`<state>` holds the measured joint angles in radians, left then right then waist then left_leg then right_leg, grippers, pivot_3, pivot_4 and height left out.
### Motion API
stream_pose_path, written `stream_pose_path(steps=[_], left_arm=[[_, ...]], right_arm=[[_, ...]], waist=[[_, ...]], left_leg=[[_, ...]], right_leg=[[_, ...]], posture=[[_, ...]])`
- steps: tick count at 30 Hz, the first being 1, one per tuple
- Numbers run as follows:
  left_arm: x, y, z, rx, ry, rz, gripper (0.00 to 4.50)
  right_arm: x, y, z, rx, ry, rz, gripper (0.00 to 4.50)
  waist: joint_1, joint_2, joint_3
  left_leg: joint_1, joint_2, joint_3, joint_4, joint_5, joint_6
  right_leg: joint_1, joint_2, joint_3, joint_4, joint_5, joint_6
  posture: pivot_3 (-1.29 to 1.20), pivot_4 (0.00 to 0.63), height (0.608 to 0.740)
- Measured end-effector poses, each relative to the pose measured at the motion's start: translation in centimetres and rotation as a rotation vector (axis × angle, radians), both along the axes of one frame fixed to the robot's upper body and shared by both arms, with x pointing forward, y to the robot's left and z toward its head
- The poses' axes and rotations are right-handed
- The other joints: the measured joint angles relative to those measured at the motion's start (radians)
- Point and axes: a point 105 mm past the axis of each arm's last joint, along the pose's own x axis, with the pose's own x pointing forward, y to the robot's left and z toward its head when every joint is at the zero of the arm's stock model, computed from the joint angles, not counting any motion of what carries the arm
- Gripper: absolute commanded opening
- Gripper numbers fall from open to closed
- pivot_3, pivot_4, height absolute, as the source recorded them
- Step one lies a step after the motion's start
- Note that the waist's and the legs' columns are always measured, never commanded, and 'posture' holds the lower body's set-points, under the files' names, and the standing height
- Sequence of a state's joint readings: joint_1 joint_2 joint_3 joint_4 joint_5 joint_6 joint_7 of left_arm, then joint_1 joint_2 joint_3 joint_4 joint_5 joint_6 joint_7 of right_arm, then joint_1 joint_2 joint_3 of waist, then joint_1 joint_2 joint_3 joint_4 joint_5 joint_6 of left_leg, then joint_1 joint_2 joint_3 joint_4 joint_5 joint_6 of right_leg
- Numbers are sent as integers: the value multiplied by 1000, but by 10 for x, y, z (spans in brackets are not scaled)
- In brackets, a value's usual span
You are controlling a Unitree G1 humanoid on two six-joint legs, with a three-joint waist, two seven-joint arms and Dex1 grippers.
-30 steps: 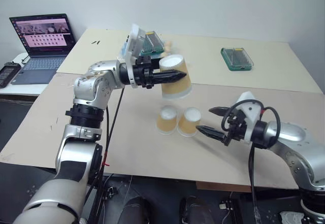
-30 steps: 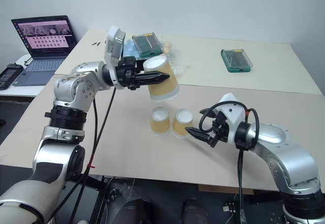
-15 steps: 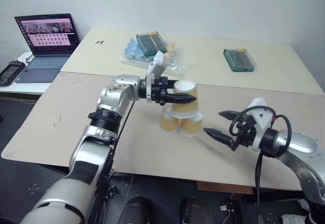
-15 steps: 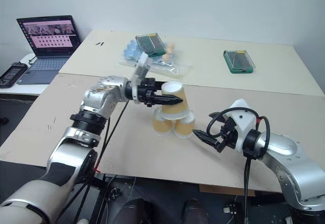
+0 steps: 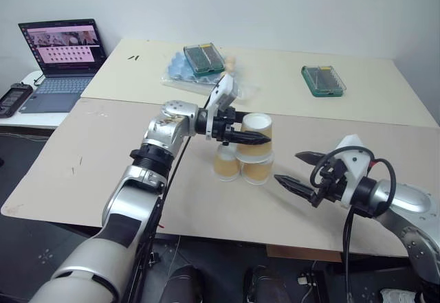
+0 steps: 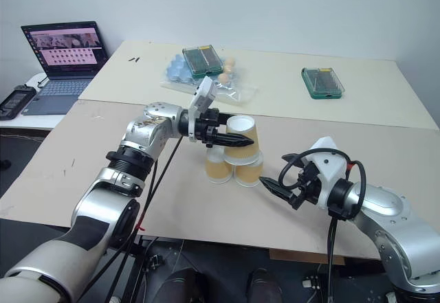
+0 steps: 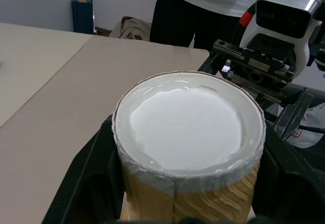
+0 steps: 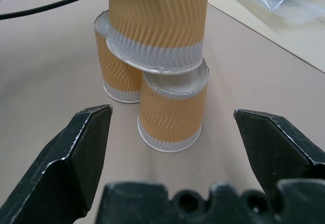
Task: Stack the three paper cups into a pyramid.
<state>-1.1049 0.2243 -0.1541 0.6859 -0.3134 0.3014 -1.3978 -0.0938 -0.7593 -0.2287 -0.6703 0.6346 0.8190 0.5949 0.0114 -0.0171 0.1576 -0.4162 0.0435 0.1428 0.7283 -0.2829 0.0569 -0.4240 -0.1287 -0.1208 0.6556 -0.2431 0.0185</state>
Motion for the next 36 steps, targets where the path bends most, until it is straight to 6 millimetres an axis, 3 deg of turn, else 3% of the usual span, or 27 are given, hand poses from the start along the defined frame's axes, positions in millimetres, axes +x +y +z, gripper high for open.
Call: stream_pose_path(steps=[16,18,20,21,31,36], left_arm=[[11,7,2,13,-22,55,2604],[11,7,2,18,-32,52,3523],[11,6,1,28,-38,51,3942],[11,6,-2,44,-42,51,4438],[12,6,-1,45,-33,63,4438],[10,8,18,-5,-35,57,4438]], right_arm=[[2,1,0,1,1,-1,4500],[2,1,0,1,1,-1,4500],[3,1,0,1,1,-2,4500],[3,1,0,1,1,-2,4500],[3,0,0,1,1,-5,4500],[5,-1,-3,2,12,-9,4500]], waist=[[0,0,0],[0,0,0],[0,0,0],[0,0,0],[1,0,0],[0,0,0]], left_leg=[[0,0,0,0,0,0],[0,0,0,0,0,0],[0,0,0,0,0,0],[0,0,0,0,0,0],[0,0,0,0,0,1],[-1,0,0,0,0,1]], right_leg=[[0,0,0,0,0,0],[0,0,0,0,0,0],[0,0,0,0,0,0],[0,0,0,0,0,0],[0,0,0,0,0,0],[-1,0,0,0,0,0]], posture=[[0,150,706],[0,150,706],[0,150,706],[0,150,706],[0,150,706],[0,150,706]])
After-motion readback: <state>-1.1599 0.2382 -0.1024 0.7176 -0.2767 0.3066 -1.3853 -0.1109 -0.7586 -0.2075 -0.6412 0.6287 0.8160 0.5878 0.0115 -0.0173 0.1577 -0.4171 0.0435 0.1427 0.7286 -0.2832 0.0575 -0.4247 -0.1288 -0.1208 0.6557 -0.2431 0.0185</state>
